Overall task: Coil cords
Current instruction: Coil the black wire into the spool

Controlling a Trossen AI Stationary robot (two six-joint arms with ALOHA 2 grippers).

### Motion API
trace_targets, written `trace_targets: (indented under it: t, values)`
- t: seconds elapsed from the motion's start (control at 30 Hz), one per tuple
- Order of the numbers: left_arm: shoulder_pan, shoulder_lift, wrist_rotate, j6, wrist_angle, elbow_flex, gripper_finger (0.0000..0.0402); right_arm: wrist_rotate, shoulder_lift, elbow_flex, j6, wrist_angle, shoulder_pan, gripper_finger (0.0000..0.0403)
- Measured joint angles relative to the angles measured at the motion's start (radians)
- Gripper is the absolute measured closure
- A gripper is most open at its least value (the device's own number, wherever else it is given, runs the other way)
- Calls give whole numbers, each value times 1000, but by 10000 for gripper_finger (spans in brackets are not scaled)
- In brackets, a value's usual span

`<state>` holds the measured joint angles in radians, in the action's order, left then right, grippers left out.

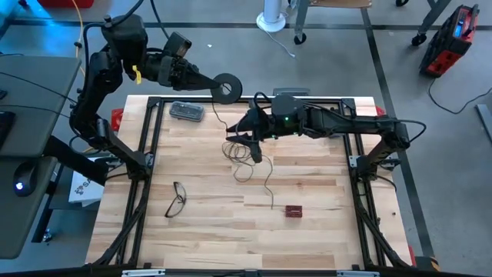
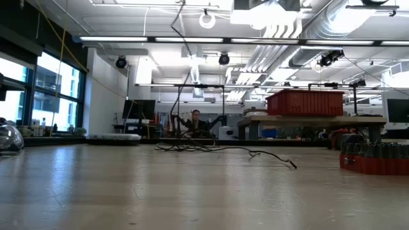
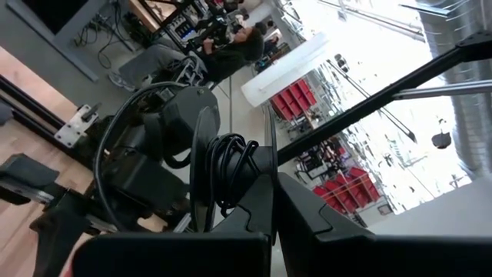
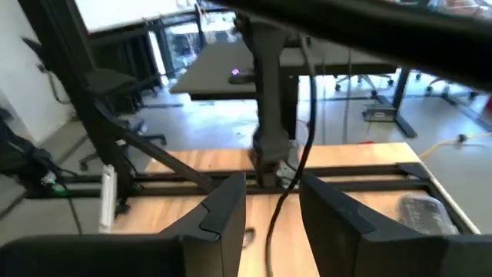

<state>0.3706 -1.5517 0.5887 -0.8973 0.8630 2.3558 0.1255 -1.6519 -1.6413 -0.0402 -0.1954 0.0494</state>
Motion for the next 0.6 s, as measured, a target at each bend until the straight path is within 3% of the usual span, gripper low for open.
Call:
trace_targets:
  t: [0.6]
  values:
    - [0,0,2,11,0,0,401,31,11,0,-18,21,13,288]
